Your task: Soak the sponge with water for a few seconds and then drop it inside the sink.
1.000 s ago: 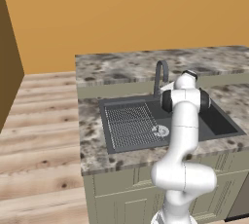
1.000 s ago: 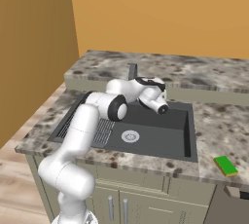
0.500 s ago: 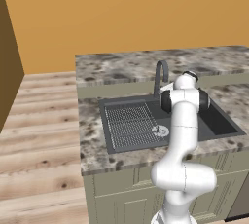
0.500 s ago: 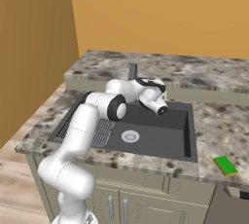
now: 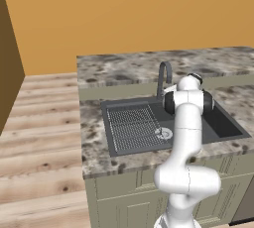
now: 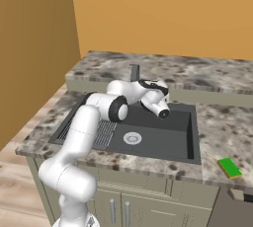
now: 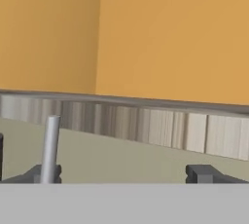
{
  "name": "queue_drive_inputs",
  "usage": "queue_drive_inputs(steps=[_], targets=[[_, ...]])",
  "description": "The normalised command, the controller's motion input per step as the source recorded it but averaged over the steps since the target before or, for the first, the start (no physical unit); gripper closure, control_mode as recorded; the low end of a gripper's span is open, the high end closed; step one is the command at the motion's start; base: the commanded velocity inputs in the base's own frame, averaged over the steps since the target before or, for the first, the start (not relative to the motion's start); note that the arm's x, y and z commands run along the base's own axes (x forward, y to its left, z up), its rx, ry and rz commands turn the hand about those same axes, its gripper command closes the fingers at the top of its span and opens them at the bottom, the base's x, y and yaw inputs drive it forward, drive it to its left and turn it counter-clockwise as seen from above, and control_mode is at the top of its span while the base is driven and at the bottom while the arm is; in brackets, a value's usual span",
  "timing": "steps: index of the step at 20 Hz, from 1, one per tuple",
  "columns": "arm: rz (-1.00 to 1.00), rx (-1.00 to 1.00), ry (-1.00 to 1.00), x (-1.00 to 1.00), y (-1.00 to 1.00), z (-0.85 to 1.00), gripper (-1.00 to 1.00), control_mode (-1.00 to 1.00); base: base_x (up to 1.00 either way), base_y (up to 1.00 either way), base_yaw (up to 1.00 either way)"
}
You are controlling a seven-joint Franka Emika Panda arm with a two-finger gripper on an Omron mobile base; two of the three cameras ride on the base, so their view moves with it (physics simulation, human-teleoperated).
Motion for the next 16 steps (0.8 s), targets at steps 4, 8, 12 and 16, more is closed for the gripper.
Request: queue_drive_inputs(steps=[4, 8, 12, 16], targets=[[-0.1, 0.0, 0.0, 0.0, -0.44, -0.18, -1.0, -1.0, 0.0, 0.0, 0.0], [-0.1, 0.0, 0.0, 0.0, -0.47, -0.16, -1.0, -1.0, 0.0, 0.0, 0.0], [-0.09, 0.0, 0.0, 0.0, -0.48, -0.16, -1.0, -1.0, 0.0, 0.0, 0.0], [-0.05, 0.0, 0.0, 0.1, -0.48, -0.23, -1.0, -1.0, 0.0, 0.0, 0.0]])
